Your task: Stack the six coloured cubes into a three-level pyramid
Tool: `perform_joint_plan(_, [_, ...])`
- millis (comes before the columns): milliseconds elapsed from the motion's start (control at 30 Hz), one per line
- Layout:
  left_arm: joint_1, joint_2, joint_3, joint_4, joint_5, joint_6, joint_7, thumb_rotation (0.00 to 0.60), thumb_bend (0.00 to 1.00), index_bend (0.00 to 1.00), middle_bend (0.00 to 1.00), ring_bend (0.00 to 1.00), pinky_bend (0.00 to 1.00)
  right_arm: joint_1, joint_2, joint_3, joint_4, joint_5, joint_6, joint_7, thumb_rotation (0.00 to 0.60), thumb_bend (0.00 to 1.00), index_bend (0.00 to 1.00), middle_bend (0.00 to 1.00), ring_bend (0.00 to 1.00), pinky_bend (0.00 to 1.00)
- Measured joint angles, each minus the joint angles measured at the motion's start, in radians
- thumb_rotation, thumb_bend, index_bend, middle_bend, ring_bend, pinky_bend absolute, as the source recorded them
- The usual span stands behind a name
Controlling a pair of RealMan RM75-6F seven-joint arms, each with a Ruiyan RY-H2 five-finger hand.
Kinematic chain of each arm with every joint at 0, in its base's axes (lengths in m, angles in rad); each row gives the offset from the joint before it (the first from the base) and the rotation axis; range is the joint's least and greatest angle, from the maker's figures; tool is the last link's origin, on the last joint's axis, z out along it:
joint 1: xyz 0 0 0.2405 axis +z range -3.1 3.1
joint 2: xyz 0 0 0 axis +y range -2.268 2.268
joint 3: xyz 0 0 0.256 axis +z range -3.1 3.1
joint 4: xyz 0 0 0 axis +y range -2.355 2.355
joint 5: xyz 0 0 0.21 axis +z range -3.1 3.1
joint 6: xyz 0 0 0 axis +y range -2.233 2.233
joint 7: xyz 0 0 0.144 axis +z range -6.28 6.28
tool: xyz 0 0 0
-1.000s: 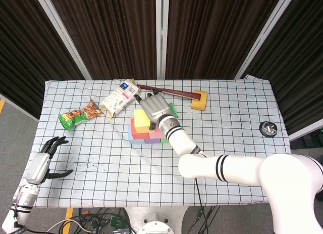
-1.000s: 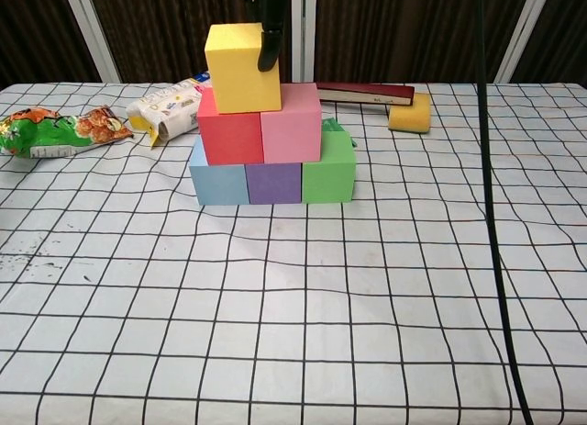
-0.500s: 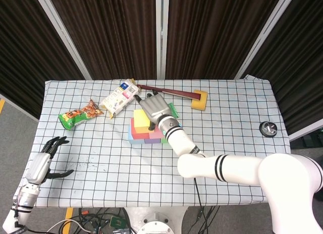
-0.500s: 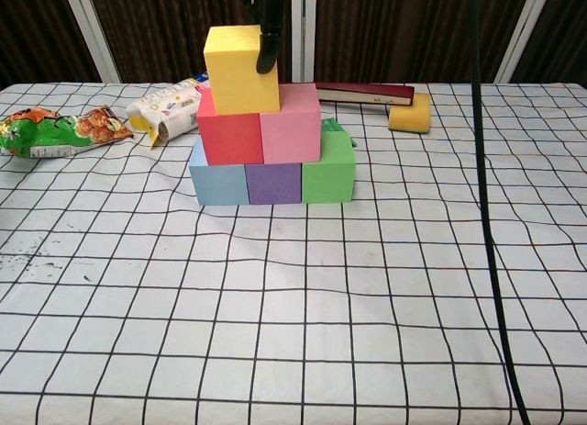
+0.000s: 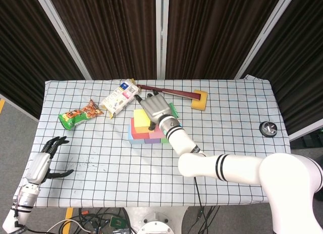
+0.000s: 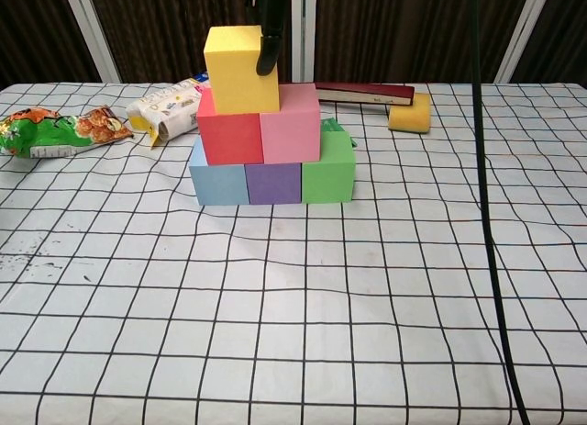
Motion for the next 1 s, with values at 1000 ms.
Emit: perform_joint_plan(1000, [-0.003, -0.001, 0.001, -0.003, 0.0, -0.006, 0.01, 0.6, 0.0, 0.08, 0.17, 0.03, 0.07, -0.025, 0.074, 0.013, -0.073, -0.033, -0.017, 0.049, 0.6, 0.0, 0.0, 0.11, 0.0, 0.0])
